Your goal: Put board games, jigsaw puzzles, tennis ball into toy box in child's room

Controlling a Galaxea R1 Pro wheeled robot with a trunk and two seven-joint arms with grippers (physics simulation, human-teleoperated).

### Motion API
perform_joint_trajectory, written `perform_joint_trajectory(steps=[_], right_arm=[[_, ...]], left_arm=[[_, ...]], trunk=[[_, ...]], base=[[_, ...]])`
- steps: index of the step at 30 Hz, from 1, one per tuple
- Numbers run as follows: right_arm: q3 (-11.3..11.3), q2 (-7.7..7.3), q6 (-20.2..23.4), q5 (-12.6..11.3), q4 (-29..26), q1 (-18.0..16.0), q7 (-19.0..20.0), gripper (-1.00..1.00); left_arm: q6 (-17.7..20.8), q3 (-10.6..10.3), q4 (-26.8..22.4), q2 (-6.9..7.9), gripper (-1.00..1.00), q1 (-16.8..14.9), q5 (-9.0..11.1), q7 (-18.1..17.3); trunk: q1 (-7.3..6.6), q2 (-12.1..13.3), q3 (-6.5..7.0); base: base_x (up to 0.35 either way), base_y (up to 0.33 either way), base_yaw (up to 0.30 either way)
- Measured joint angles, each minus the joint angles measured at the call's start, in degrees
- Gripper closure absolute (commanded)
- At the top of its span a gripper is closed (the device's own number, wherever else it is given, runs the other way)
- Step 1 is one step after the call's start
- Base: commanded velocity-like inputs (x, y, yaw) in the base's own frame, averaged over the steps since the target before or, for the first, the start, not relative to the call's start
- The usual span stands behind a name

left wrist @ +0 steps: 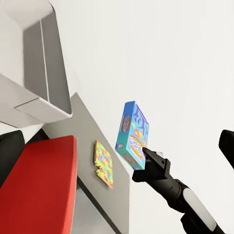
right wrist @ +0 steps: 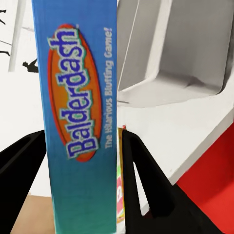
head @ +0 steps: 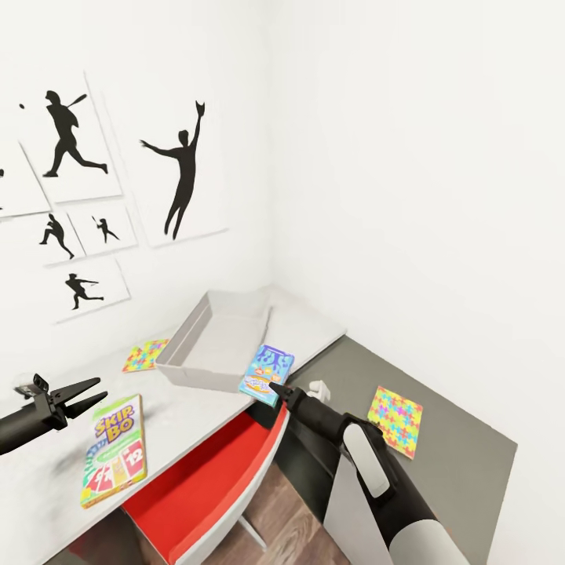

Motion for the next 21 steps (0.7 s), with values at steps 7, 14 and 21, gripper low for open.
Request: perform_joint_trajectory(steps=[7, 14, 21], right_arm=[[0.00, 0.00, 0.00, -0.01, 0.01, 0.00, -0.01, 1.00], [0.00, 0.00, -0.01, 0.05, 0.01, 0.00, 0.00, 1.00], [0.00, 0.00, 0.00, 0.00, 0.00, 0.00, 0.04, 1.00]], left_arm=[[0.00, 0.02, 0.00, 0.00, -1.00, 0.01, 0.01, 0.00], [0.00, 0.03, 0.00, 0.00, -1.00, 0.01, 0.01, 0.00], [0.00, 0.01, 0.00, 0.00, -1.00, 0.00, 0.00, 0.00]], trunk=[[-0.01, 0.00, 0.19], [-0.01, 0.00, 0.44], [0.00, 0.00, 0.49]], base=[[0.195, 0.030, 0.185], [0.211, 0.010, 0.242], [0.165, 0.013, 0.043]])
